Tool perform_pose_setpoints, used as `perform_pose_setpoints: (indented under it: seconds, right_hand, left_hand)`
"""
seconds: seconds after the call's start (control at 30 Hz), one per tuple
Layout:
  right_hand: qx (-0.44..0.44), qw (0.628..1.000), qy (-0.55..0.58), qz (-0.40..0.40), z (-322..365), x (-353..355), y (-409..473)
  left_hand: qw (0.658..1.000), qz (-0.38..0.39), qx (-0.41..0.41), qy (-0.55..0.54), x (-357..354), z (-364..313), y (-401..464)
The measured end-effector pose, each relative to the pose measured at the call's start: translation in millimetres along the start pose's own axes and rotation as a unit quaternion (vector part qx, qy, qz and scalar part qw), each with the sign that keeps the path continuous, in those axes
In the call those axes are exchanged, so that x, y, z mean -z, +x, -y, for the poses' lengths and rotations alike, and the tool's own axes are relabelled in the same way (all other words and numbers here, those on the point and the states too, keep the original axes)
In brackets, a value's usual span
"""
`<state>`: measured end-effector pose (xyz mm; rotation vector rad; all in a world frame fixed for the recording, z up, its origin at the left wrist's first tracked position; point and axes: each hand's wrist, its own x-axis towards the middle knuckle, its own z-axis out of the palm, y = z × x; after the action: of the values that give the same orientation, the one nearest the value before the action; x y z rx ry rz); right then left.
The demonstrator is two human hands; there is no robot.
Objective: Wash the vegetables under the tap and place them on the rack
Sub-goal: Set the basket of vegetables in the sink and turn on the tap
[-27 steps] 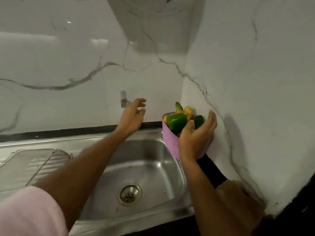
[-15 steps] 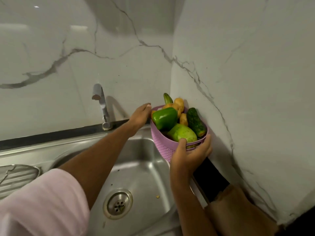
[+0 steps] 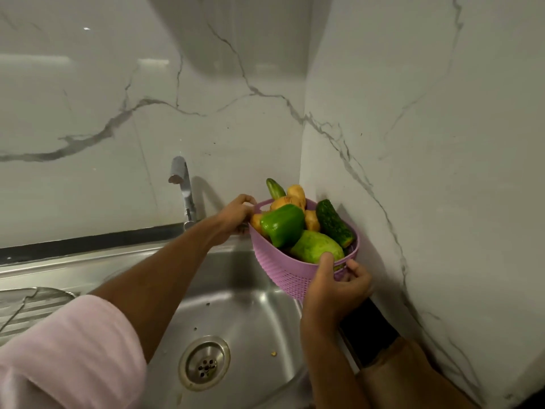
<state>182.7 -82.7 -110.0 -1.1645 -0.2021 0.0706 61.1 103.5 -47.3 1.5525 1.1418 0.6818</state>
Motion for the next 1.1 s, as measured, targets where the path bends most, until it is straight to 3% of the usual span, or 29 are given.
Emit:
perform_pose_setpoints:
  seconds: [0.17,0.27,0.37,0.6,0.8,0.93,1.1]
  right_hand:
    - [-0.033,0.999,0.004,0.036,-3.2,-4.9,2.6]
    - [-0.029,0.995,-0.023,0.089,-1.0,-7.4,-0.2]
    - [-0.025,0.987,-0.059,0.15,-4.3,-7.1,-7.9]
    - [-0.054,0.941,-0.165,0.291,-14.6,-17.3,-33.2]
    - [-0.197,0.881,-0.262,0.341,-76.4,-54.4,-45.7]
    - [-0.216,0.833,-0.325,0.391,-126.1,-65.7,-39.6]
    - [-0.211,0.818,-0.353,0.401,-130.3,-60.2,-31.4]
  left_hand:
    - [0.996,-0.065,0.044,-0.045,23.3,24.5,-46.3]
    - [0.989,-0.129,0.058,-0.032,33.8,55.6,-70.7]
    - [0.987,-0.146,0.07,-0.013,49.2,93.1,-97.0]
    - [0.968,-0.232,0.085,-0.048,75.7,147.5,-145.4]
    - [0.955,-0.262,0.136,0.023,108.9,228.5,-141.8]
    - [0.954,-0.256,0.147,0.058,110.4,243.9,-137.8]
    - [0.959,-0.229,0.147,0.08,105.7,233.5,-135.1]
